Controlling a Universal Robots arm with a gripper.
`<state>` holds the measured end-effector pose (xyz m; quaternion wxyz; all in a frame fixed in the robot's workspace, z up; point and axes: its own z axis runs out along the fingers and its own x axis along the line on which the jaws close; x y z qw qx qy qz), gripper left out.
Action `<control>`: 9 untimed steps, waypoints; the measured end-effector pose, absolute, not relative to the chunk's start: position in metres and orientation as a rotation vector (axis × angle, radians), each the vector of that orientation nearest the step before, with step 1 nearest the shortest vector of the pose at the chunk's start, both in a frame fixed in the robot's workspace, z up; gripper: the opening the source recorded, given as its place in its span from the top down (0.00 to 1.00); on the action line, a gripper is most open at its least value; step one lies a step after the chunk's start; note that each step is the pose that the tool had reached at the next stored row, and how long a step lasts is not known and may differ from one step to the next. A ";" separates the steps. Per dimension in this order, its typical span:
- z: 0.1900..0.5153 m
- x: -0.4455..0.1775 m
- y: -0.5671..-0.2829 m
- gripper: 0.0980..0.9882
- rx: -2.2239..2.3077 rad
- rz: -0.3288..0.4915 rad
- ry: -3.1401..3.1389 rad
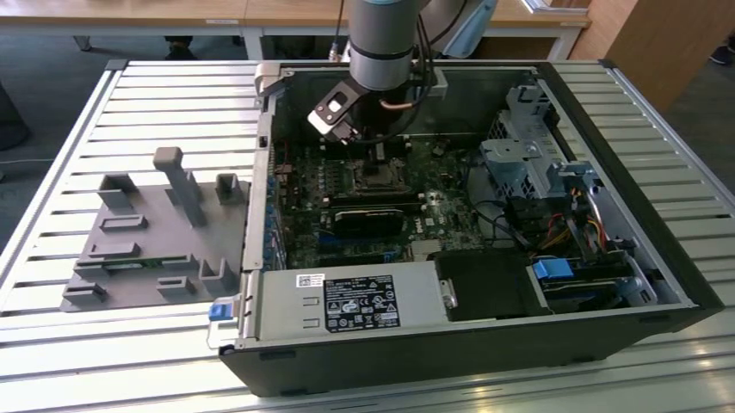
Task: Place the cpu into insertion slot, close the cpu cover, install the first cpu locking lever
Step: 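Close the cpu cover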
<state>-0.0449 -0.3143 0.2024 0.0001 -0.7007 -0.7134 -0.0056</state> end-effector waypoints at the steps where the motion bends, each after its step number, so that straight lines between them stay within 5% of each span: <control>1: 0.205 -0.045 -0.314 0.99 -2.201 -0.017 -2.241; 9: 0.213 -0.042 -0.314 0.99 -2.201 -0.017 -2.241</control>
